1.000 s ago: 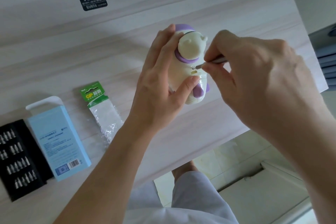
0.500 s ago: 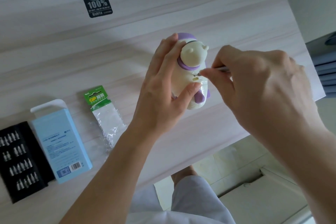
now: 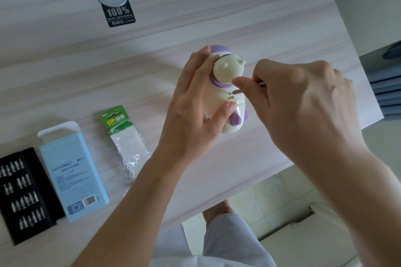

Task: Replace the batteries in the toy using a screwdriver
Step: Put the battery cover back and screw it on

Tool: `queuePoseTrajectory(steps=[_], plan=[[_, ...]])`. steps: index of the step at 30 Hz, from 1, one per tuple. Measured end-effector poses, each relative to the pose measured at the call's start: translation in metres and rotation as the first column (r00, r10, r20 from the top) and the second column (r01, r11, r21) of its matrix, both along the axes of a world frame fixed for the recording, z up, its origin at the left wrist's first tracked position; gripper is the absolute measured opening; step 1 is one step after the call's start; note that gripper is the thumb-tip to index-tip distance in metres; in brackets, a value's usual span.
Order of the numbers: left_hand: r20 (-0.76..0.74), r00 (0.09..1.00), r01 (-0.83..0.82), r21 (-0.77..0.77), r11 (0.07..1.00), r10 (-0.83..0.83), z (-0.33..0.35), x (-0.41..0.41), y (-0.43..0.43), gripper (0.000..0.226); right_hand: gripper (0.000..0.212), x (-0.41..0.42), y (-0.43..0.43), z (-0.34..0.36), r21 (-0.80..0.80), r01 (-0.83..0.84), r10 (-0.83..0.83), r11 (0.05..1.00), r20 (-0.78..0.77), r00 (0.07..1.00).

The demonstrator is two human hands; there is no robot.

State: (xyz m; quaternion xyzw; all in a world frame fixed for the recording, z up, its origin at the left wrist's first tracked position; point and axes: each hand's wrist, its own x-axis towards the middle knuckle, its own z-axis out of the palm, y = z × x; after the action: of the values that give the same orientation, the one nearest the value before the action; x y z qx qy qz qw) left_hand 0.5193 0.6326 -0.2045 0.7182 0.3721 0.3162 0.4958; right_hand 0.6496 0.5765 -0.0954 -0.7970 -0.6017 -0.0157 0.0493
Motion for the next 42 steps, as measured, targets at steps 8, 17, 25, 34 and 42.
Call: queuePoseTrajectory(steps=[8,17,25,34,42], plan=[[0.015,1.0,-0.01,-0.01,1.0,0.01,-0.001,0.003,0.0,0.066,0.016,-0.002,-0.002,0.009,-0.148,-0.062,0.055,0.987,-0.054,0.997],[0.046,0.998,-0.045,-0.012,0.999,0.046,0.0,0.005,-0.003,0.065,0.018,0.001,0.0,0.012,-0.169,-0.035,0.007,0.985,-0.164,0.986],[0.041,0.997,-0.065,-0.005,0.998,0.065,0.003,0.007,-0.003,0.063,0.044,0.0,-0.001,0.002,-0.025,0.018,-0.018,1.0,-0.009,1.0],[0.058,0.995,-0.087,0.012,0.996,0.086,0.004,0.01,-0.005,0.059,0.032,0.001,-0.004,0.003,-0.084,-0.025,0.019,0.996,-0.072,0.997],[0.05,0.995,-0.082,-0.022,0.996,0.083,0.003,0.011,-0.005,0.062,0.014,0.002,-0.009,0.01,-0.116,-0.098,0.084,0.988,-0.115,0.99]])
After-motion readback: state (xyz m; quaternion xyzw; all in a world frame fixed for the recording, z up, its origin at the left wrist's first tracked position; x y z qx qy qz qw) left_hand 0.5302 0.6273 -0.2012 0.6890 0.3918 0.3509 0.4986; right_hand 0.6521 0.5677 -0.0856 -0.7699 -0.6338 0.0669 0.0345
